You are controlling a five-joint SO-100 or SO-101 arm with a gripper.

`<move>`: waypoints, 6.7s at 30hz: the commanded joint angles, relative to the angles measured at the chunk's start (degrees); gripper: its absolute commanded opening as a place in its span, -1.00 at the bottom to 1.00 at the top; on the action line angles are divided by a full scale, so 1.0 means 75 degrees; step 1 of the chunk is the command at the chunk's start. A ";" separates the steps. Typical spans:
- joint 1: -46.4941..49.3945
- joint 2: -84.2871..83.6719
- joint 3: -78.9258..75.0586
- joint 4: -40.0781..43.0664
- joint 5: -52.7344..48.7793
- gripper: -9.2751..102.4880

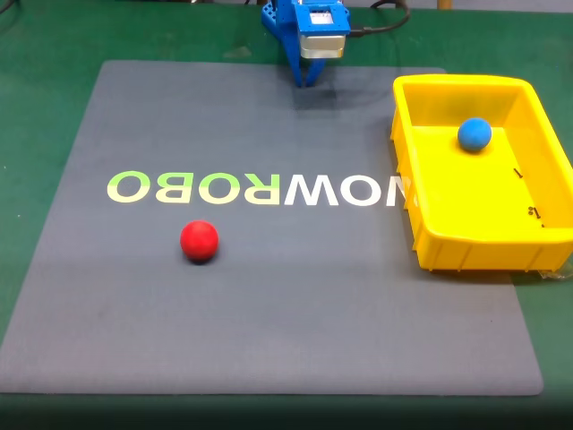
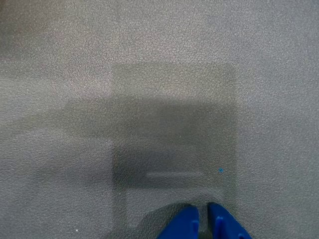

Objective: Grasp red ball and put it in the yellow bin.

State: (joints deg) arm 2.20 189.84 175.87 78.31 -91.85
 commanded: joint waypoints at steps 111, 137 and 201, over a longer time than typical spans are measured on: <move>0.2098 -1.8879 -1.2516 -1.2691 0.0773 -0.32; 0.2016 -1.8914 -1.2527 -1.2691 0.0562 -0.83; -0.3914 -1.0102 -0.4758 -1.3793 0.0434 -0.83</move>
State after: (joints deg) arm -27.51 113.91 140.71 -23.64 -88.42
